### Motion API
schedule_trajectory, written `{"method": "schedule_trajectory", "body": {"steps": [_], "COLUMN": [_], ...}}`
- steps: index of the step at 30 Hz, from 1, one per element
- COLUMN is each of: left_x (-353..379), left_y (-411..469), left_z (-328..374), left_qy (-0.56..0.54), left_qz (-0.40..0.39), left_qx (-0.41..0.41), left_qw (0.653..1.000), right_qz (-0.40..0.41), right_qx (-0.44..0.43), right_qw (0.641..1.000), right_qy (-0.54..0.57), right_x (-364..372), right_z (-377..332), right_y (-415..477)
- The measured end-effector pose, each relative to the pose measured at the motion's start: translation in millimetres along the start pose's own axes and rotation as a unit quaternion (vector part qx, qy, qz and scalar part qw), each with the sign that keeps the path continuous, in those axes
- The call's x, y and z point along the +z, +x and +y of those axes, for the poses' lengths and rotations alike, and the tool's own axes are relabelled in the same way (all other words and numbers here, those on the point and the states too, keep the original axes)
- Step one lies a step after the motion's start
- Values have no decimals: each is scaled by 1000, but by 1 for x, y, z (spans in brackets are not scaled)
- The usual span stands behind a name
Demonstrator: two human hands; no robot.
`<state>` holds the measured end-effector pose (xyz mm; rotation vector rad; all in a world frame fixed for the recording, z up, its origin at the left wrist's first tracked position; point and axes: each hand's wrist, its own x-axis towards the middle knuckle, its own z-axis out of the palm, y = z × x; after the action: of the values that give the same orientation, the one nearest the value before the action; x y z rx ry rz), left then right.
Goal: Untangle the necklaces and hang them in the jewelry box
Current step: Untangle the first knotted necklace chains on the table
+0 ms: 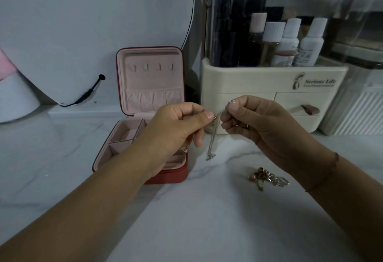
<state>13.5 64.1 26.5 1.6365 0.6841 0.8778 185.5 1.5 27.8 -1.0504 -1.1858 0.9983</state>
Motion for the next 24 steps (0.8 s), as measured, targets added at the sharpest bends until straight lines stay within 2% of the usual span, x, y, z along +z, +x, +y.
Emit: {"method": "schedule_trajectory", "body": {"steps": [8,17,24], "left_x": [3,3,3], "left_y": [-2,-1,-1], "left_z": [2,1,0], "left_qy": [10,34,60], "left_qz": [-22,9,-25], "left_qx": [-2,29,40], "left_qw": [1000,999,997], "right_qz": [2,-12,-27], "right_qx": [-19,-2,-9], "right_qw": [1000,1000,998], "right_qy": [1,-19,-60], "right_x": [3,5,4], "right_z": [-1,-4,-2], "right_y": [-1,-3,-3]}}
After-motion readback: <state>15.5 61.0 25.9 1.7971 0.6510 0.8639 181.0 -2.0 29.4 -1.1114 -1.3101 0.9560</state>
